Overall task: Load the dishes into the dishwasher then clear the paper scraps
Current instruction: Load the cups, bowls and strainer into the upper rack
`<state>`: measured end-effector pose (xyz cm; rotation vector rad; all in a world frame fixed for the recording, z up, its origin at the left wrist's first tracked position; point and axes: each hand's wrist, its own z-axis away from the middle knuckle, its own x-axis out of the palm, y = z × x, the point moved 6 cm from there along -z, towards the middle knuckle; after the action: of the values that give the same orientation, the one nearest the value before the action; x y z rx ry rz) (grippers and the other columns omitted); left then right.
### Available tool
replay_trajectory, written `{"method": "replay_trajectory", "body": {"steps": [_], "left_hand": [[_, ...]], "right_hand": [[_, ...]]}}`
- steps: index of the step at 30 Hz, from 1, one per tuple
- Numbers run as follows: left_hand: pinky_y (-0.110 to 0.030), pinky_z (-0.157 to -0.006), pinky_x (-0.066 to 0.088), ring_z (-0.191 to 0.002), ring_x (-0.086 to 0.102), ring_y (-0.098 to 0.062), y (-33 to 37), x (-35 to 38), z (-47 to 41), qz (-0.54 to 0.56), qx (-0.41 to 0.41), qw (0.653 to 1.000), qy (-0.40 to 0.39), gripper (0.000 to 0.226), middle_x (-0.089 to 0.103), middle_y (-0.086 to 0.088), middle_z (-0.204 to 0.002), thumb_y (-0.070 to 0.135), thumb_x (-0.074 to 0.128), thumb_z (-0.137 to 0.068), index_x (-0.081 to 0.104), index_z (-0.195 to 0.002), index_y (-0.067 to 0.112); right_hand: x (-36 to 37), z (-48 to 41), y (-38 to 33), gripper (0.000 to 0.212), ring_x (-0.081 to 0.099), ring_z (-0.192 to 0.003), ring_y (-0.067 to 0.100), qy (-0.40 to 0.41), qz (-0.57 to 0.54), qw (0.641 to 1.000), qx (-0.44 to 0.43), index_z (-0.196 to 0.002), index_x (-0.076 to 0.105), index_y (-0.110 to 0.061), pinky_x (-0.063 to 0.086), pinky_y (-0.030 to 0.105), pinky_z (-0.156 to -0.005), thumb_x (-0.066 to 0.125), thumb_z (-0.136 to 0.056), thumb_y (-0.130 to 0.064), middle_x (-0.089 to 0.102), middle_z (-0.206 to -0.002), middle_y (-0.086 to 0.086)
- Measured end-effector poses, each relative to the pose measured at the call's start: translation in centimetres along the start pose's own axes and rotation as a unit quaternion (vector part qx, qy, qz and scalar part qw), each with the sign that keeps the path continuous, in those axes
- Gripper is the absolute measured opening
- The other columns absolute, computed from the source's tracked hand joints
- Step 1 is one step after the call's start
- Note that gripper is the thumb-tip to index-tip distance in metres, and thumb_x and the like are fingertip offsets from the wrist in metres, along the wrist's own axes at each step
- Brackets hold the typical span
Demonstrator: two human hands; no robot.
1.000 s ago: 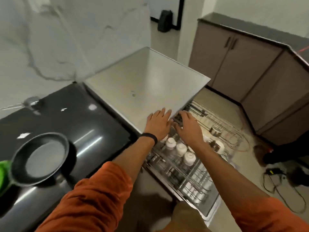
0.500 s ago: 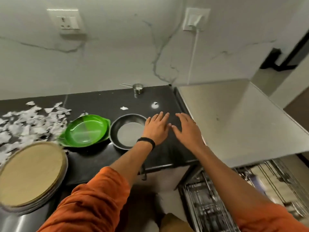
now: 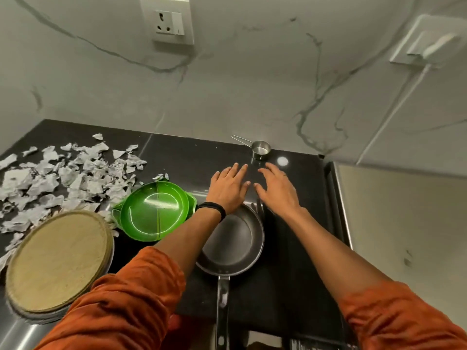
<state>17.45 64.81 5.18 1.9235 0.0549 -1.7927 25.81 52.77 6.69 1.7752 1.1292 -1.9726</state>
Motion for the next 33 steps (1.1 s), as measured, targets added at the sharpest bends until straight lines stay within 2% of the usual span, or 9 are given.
{"method": "replay_trajectory", "body": {"steps": [7,12,16,21,24,28,33], "left_hand": [[-0.049,-0.121,0.022,-0.149,0.027,-0.026,-1.3,1.1,-3.6,0.009,-0.041,0.999,0.01,0.058,0.027,-0.007,-0.164,0.046,0.035,-0.106,0.022,-0.159,0.026],[-0.048,-0.12,0.025,-0.146,0.034,-0.024,-1.6,1.5,-4.9,0.013,-0.032,0.999,0.025,0.057,0.032,-0.007,-0.162,0.044,0.038,-0.105,0.028,-0.157,0.024],[-0.048,-0.119,0.026,-0.144,0.038,-0.023,-1.3,1.3,-4.9,0.011,-0.018,0.999,0.031,0.056,0.036,-0.006,-0.16,0.042,0.041,-0.105,0.031,-0.156,0.023],[-0.048,-0.12,0.025,-0.144,0.038,-0.022,-0.3,0.7,-4.1,0.012,0.004,0.999,0.029,0.059,0.036,-0.006,-0.16,0.04,0.044,-0.104,0.027,-0.158,0.023],[-0.048,-0.12,0.026,-0.144,0.038,-0.022,0.1,0.7,-3.5,0.012,0.01,1.0,0.021,0.064,0.034,-0.006,-0.161,0.037,0.05,-0.102,0.024,-0.159,0.023],[-0.048,-0.118,0.032,-0.141,0.042,-0.026,1.4,0.8,-1.9,0.011,0.038,0.999,-0.004,0.073,0.028,-0.008,-0.163,0.026,0.058,-0.097,0.021,-0.159,0.022],[-0.044,-0.114,0.039,-0.139,0.044,-0.03,4.2,0.9,2.5,0.059,0.087,0.994,-0.018,0.074,0.027,-0.009,-0.164,0.02,0.061,-0.096,0.022,-0.159,0.022]], "right_hand": [[2.1,-7.9,1.6,0.045,0.048,-0.132,0.031,-0.089,0.063,0.994,-0.015,-0.136,0.059,-0.014,0.049,0.047,-0.098,0.064,-0.097,-0.036,0.027,-0.161,0.002],[4.5,-11.0,2.8,0.043,0.045,-0.129,0.036,-0.15,0.095,0.984,-0.01,-0.128,0.062,-0.013,0.048,0.049,-0.099,0.066,-0.094,-0.038,0.018,-0.161,0.006],[5.7,-12.3,3.6,0.042,0.052,-0.121,0.037,-0.165,0.077,0.983,0.008,-0.127,0.061,-0.008,0.047,0.045,-0.092,0.065,-0.095,-0.035,0.026,-0.155,0.006],[4.7,-11.5,3.8,0.039,0.058,-0.114,0.044,-0.097,0.007,0.994,0.045,-0.13,0.054,-0.004,0.047,0.045,-0.09,0.06,-0.097,-0.024,0.047,-0.14,0.011],[3.7,-8.8,3.7,0.037,0.062,-0.111,0.041,-0.056,-0.012,0.997,0.051,-0.126,0.058,-0.005,0.052,0.045,-0.091,0.065,-0.095,-0.023,0.056,-0.131,0.013],[1.5,-4.2,3.2,0.039,0.064,-0.108,0.026,-0.001,-0.043,0.998,0.054,-0.116,0.065,-0.012,0.052,0.039,-0.091,0.079,-0.085,-0.032,0.062,-0.122,0.006],[-0.9,3.7,3.3,0.025,0.065,-0.086,0.008,0.074,-0.147,0.98,0.115,-0.096,0.066,-0.024,0.057,0.035,-0.085,0.08,-0.083,-0.04,0.067,-0.094,-0.01]]}}
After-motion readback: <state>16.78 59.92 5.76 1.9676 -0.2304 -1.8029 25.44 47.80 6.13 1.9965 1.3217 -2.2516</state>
